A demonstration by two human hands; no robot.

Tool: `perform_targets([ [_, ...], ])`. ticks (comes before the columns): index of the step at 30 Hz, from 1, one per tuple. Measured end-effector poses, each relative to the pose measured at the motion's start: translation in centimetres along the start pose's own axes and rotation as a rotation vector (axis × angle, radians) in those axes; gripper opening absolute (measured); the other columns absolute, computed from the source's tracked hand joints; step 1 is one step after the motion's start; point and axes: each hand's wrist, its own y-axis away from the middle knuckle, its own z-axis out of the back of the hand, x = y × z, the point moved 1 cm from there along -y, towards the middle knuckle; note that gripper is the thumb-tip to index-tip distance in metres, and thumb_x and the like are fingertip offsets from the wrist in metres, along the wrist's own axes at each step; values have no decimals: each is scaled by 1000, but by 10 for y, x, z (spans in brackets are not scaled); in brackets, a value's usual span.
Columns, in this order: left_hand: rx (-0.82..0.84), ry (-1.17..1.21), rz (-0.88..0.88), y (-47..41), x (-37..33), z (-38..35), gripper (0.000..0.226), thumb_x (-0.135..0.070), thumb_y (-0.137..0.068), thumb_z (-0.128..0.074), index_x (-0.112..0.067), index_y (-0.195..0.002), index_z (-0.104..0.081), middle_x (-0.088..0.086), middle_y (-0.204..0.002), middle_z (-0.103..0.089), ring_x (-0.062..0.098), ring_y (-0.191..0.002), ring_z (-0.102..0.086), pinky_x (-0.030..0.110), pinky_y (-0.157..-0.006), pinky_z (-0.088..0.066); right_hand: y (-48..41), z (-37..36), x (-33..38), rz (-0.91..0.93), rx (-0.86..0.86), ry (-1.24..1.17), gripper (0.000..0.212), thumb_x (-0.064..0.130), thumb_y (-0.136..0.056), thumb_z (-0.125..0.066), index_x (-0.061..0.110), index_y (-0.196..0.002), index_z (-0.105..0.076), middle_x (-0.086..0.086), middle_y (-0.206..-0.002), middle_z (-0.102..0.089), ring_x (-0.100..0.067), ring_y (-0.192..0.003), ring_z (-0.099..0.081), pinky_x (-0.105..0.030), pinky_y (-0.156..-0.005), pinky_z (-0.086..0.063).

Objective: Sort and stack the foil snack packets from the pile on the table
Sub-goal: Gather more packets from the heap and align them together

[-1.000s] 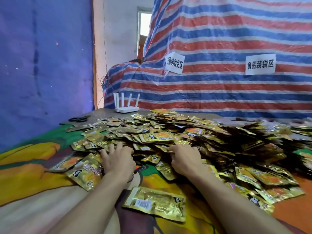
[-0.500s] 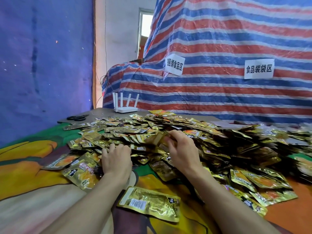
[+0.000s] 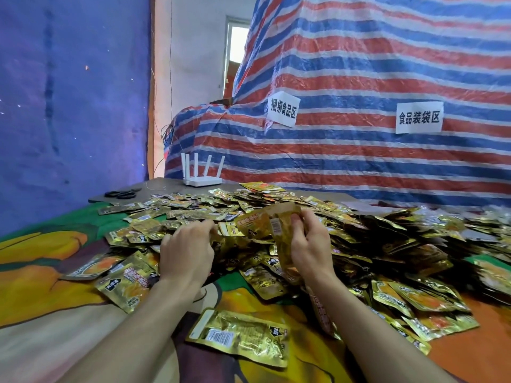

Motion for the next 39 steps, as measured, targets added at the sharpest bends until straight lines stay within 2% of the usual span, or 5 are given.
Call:
perform_targets([
  [5,-157,390,81,-5,7,6,22,-8,-103,-49,-6,-121,-60,11,-109,-67,26,-90,-61,38,-74,-51,-1,-3,-2,-18,-24,-50,20,20,-109,-41,22,-105,-61,6,-97,-69,-10,-88,-67,-50,-81,-59],
  [10,219,378,203,-2,9,-12,36,-6,-99,-45,-12,-134,-48,7,-129,-50,23,-109,-51,41,-94,-47,-4,-3,-4,-56,-66,-52,22,27,-110,-36,31,-107,-57,-1,-102,-70,-25,-95,-68,-56,-82,-58],
  [22,340,-124,-73,10,-12,-13,32,0,-81,-55,-24,-68,-38,-7,-66,-44,20,-70,-43,38,-87,-41,-6,-5,-12,-201,-4,-36,14,23,-109,-36,24,-107,-50,2,-94,-67,-19,-90,-68,-43,-82,-57],
  [27,305,-131,-177,15,-23,-13,31,6,-83,-50,-20,-99,-45,-7,-61,-35,20,-59,-32,38,-91,-44,-4,-6,-12,-196,-3,0,20,23,-109,-38,25,-97,-54,3,-88,-66,-15,-78,-65,-33,-67,-50],
  [39,59,927,359,-4,-3,-6,25,-1,-89,-70,-21,-104,-68,3,-103,-72,21,-94,-68,32,-75,-53,-7,-6,-13,-387,-33,-164,22,28,-109,-39,22,-106,-61,-3,-98,-73,-16,-88,-70,-34,-75,-58],
])
